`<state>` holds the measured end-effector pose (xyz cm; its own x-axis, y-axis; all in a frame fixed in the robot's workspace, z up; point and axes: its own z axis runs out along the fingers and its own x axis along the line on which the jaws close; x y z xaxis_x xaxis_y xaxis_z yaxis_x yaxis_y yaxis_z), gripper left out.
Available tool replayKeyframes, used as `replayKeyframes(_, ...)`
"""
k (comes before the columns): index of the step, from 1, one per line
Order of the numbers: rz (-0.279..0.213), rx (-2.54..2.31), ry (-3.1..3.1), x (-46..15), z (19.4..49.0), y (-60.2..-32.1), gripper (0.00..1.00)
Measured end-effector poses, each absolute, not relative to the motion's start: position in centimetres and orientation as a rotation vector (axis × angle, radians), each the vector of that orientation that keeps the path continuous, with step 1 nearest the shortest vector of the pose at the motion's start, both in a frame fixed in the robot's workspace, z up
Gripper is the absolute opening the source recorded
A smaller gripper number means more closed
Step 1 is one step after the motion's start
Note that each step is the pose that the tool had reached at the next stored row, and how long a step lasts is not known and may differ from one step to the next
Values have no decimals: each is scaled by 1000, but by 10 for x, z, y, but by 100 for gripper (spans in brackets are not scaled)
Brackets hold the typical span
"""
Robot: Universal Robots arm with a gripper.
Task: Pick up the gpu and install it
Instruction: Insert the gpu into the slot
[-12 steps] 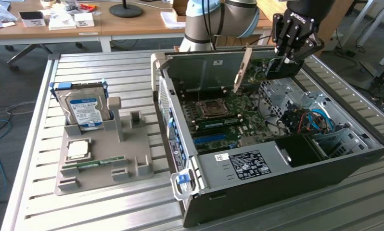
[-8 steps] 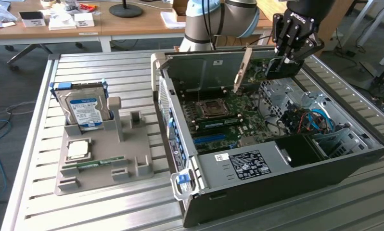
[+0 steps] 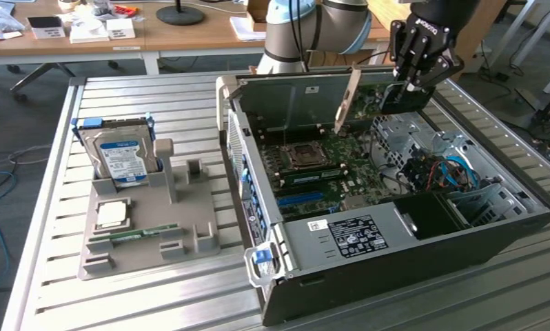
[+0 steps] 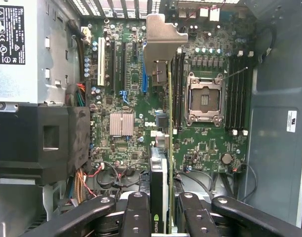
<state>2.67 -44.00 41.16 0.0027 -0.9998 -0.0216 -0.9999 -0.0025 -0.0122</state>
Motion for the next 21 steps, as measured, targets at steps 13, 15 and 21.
replayKeyframes(13,10,-2207,2202,24,411,-440,27)
replayKeyframes(15,10,-2207,2202,24,411,-440,27)
replayKeyframes(21,10,-2207,2202,24,411,-441,27)
